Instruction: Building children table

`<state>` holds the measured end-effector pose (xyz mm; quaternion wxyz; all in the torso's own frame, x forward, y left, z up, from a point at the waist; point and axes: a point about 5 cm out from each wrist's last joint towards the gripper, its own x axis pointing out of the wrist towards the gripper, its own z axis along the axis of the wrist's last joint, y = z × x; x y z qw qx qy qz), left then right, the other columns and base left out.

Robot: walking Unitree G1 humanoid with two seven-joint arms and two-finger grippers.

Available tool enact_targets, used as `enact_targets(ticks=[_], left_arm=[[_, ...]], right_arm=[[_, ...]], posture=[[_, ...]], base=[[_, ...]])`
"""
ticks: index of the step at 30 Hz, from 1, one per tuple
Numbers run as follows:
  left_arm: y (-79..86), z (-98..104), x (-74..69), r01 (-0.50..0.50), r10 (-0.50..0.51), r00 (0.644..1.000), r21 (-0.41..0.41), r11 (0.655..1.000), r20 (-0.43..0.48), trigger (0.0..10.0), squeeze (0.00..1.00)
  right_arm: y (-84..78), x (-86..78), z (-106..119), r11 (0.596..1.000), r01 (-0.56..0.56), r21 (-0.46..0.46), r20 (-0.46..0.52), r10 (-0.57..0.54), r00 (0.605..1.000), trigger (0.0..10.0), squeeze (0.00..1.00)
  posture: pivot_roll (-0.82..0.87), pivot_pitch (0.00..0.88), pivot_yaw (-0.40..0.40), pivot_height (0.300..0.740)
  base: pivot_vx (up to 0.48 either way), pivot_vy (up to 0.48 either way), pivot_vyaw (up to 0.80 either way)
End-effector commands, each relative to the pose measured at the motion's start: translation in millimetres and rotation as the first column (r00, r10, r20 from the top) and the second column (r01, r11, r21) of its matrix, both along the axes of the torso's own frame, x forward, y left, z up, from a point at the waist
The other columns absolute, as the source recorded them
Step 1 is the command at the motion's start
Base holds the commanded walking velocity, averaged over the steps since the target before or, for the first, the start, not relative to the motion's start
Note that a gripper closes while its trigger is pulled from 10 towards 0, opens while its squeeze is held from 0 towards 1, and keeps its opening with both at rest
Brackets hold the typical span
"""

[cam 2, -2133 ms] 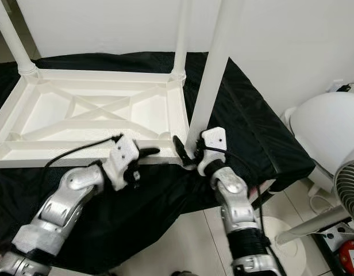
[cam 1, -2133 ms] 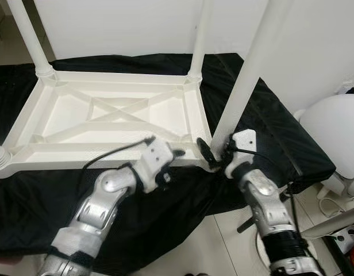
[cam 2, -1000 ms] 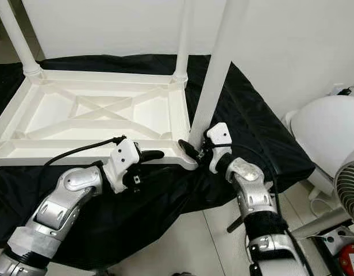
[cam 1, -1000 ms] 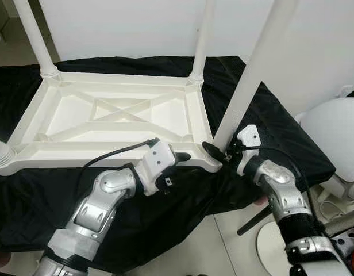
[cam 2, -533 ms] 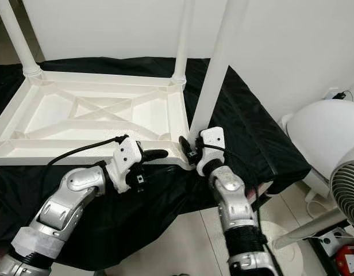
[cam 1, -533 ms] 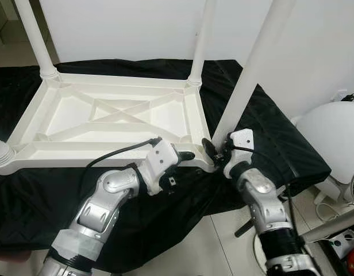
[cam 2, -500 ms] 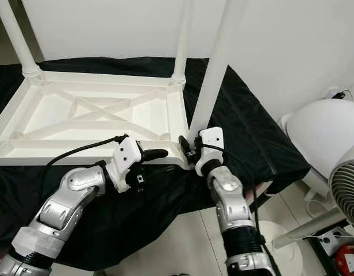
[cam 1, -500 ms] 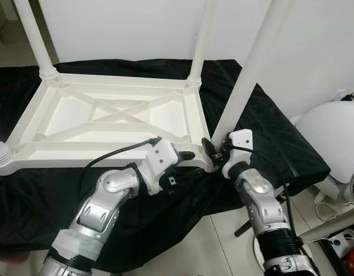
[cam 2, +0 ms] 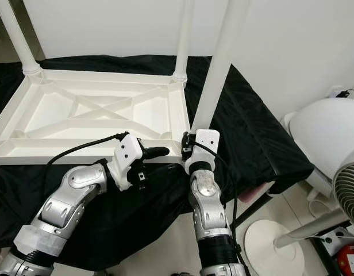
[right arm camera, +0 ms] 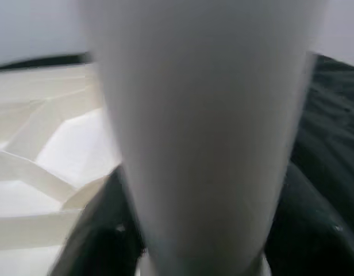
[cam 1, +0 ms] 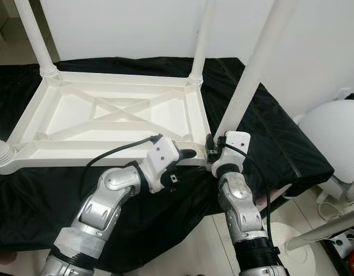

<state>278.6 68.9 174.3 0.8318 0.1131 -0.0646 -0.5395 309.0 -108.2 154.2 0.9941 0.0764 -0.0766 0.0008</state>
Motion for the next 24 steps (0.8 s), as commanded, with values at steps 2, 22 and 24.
enact_targets(ticks=[2,22,24], left_arm=[[-1.0,3,0.5,-0.037,0.037,0.999,-0.025,0.999,0.004,10.0,0.00],[0.2,6,2.0,-0.058,0.059,0.998,-0.035,0.998,0.018,10.0,0.00],[0.0,7,4.6,-0.072,0.073,0.997,-0.035,0.997,0.027,10.0,0.00]], right_arm=[[-2.3,-3.9,1,0.999,0.009,0.032,0.022,-0.010,1.000,10.0,1.00],[-22.9,-6.6,-8,0.923,-0.333,-0.194,-0.019,0.335,0.942,10.0,0.00],[-31.0,-2.0,-8,0.899,-0.362,-0.246,-0.024,0.367,0.930,10.0,0.00]], posture=[[0.05,0.091,-0.051,0.740],[0.05,0.078,-0.060,0.740],[0.04,0.073,-0.057,0.740]], base=[[0.000,0.000,0.00],[0.000,0.000,0.00],[0.000,0.000,0.00]])
